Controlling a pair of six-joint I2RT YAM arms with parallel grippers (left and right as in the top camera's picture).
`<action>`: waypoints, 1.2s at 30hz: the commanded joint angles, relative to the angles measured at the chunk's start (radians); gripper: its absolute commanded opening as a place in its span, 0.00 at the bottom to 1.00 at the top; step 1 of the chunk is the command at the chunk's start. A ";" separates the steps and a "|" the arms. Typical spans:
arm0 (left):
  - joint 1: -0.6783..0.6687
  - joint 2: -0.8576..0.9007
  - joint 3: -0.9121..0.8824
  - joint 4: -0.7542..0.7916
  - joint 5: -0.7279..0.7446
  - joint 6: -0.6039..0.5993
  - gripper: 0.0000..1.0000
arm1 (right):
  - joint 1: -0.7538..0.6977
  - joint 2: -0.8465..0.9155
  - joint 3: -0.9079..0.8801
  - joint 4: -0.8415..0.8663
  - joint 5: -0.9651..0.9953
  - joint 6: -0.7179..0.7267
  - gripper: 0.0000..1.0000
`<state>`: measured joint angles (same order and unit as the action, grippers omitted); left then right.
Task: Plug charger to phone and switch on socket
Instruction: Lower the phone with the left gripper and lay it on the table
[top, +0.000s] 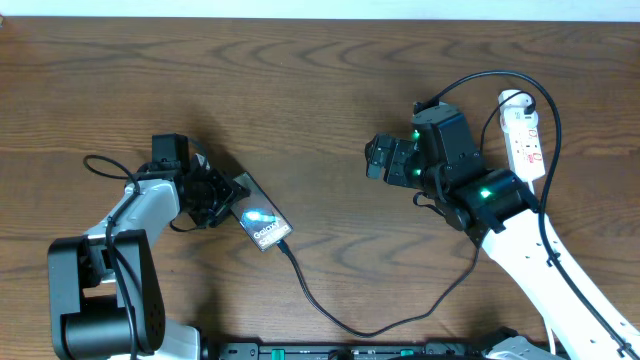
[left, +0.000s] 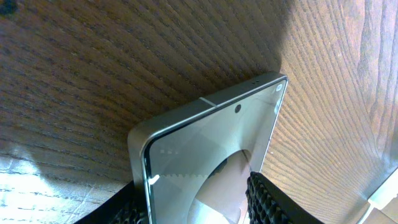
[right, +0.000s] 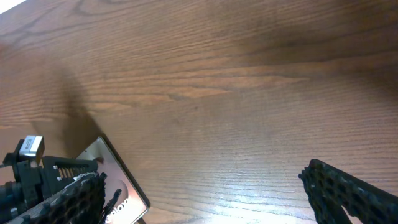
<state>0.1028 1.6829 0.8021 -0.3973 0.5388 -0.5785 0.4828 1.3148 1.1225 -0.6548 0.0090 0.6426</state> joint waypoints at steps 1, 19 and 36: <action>0.003 0.075 -0.071 -0.048 -0.193 0.003 0.51 | -0.002 0.001 -0.006 -0.002 0.016 -0.008 0.99; 0.003 0.075 -0.071 -0.065 -0.193 0.003 0.51 | -0.002 0.001 -0.006 -0.005 0.016 -0.009 0.99; 0.002 -0.403 -0.009 -0.178 -0.129 0.218 0.72 | -0.002 0.001 -0.006 -0.013 0.068 -0.008 0.99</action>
<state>0.1028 1.3674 0.7765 -0.5694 0.3805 -0.4892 0.4828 1.3148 1.1225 -0.6701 0.0601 0.6426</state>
